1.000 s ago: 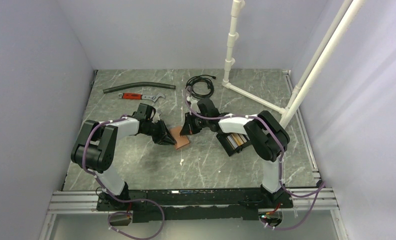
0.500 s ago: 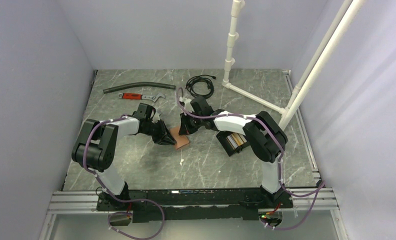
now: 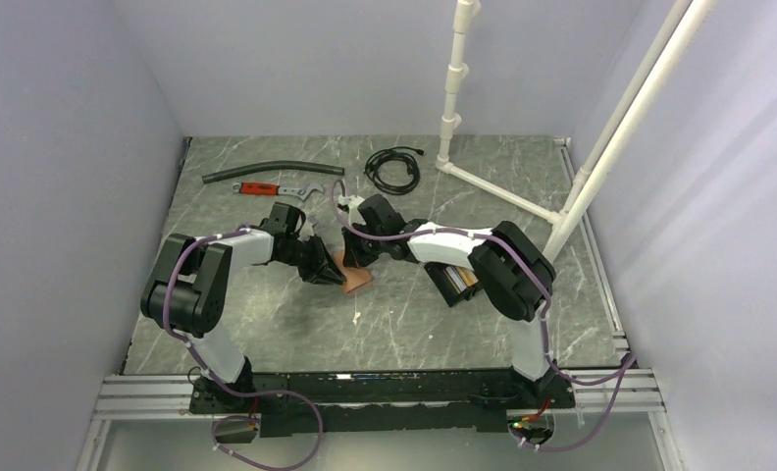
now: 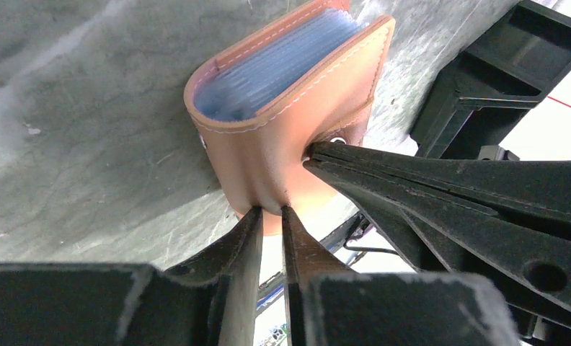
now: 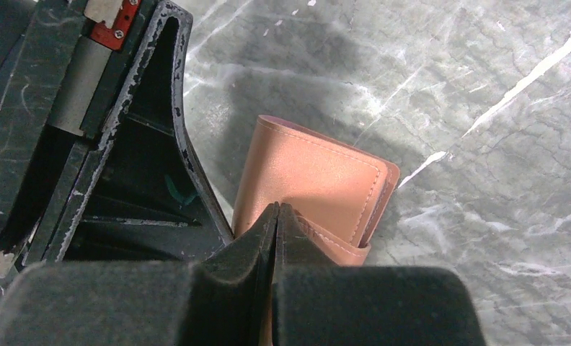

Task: Put the credit cards into the card holder
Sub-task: Close the card holder at the center of the board.

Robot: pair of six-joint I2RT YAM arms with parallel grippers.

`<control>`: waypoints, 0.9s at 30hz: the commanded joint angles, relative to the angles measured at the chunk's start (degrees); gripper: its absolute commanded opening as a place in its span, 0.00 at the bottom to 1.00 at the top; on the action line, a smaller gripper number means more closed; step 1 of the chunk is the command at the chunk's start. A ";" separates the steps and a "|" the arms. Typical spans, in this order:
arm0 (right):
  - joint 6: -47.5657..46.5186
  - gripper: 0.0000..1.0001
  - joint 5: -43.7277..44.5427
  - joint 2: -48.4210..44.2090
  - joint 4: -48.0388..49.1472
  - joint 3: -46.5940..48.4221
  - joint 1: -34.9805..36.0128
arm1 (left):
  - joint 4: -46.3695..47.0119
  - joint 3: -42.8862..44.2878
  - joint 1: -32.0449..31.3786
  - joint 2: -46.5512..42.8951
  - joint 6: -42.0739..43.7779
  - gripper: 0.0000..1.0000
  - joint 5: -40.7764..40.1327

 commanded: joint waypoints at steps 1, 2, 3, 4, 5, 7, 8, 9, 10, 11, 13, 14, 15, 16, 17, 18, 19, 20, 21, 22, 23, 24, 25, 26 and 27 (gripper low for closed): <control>4.49 0.00 -3.87 3.87 -6.11 -10.86 1.37 | 5.00 1.91 -0.40 1.05 -0.57 0.21 -1.91; 6.07 0.00 -5.12 3.79 -3.15 -12.72 0.91 | 5.09 1.87 -0.40 1.05 -0.56 0.21 -1.93; 8.13 0.00 -6.83 3.75 1.11 -14.38 0.34 | 5.11 1.83 -0.40 1.12 -0.60 0.21 -1.90; 9.98 0.00 -8.70 3.89 3.75 -16.13 -0.32 | 4.98 1.82 -0.40 1.14 -0.55 0.21 -1.94; 12.00 0.00 -10.67 4.14 7.54 -17.54 -1.10 | 4.94 1.82 -0.40 1.14 -0.43 0.21 -1.98; 15.05 0.00 -14.02 5.12 12.17 -19.68 -2.19 | 4.77 1.67 -0.40 1.06 -0.30 0.21 -2.17; 16.65 0.00 -15.75 5.51 14.28 -20.43 -3.00 | 4.69 1.65 -0.40 1.12 -0.27 0.21 -2.19; 18.35 0.00 -17.29 5.80 16.75 -21.46 -3.48 | 4.60 1.65 -0.40 1.14 -0.26 0.21 -2.24; 19.94 0.00 -18.89 5.96 19.45 -22.55 -4.63 | 4.58 1.57 -0.40 1.10 -0.27 0.21 -2.23; 21.35 0.00 -20.21 6.32 21.38 -23.42 -5.47 | 4.65 1.44 -0.40 1.02 -0.28 0.21 -2.23; 21.97 0.00 -20.62 6.52 22.90 -24.44 -6.39 | 4.85 1.26 -0.40 0.82 -0.42 0.21 -2.27; 21.93 0.00 -20.35 6.69 23.16 -24.75 -6.55 | 4.85 1.21 -0.40 0.79 -0.40 0.21 -2.30; 22.83 0.00 -20.49 7.19 25.05 -25.56 -6.80 | 4.85 1.21 -0.40 0.79 -0.43 0.21 -2.25; 24.52 0.00 -21.22 8.27 27.51 -26.34 -7.32 | 4.93 1.21 -0.40 0.79 -0.36 0.21 -2.11; 26.59 0.00 -22.41 10.03 30.44 -26.75 -7.85 | 5.00 1.16 -0.40 0.87 -0.30 0.21 -2.05; 28.94 0.00 -23.01 11.72 32.65 -26.90 -8.50 | 5.02 1.13 -0.40 0.91 -0.37 0.21 -1.98; 31.58 0.00 -22.89 13.03 35.04 -27.26 -8.89 | 5.03 1.04 -0.40 0.96 -0.37 0.21 -1.94; 33.94 0.00 -22.38 14.07 36.47 -27.33 -9.28 | 4.88 0.99 -0.40 0.86 -0.24 0.20 -1.96; 36.83 0.00 -21.66 14.97 36.66 -27.21 -9.59 | 4.71 0.84 -0.40 0.61 -0.22 0.20 -1.98; 38.96 0.00 -20.80 15.51 36.98 -27.18 -9.94 | 4.49 0.71 -0.40 0.24 -0.25 0.20 -2.06; 41.38 0.00 -20.59 16.00 38.00 -27.25 -10.22 | 4.30 0.62 -0.40 -0.15 -0.14 0.21 -2.26; 43.59 0.00 -20.79 16.53 39.31 -27.18 -10.49 | 4.12 0.55 -0.40 -0.70 -0.02 0.21 -2.30; 45.58 0.00 -21.02 17.30 40.26 -27.04 -10.80 | 3.87 0.51 -0.40 -1.47 0.12 0.21 -2.38; 47.46 0.00 -21.64 17.66 41.10 -26.72 -10.96 | 3.53 0.55 -0.40 -2.13 0.25 0.21 -2.34; 48.80 0.00 -22.54 18.34 42.25 -26.43 -11.13 | 3.03 0.62 -0.33 -2.90 0.50 0.21 -2.44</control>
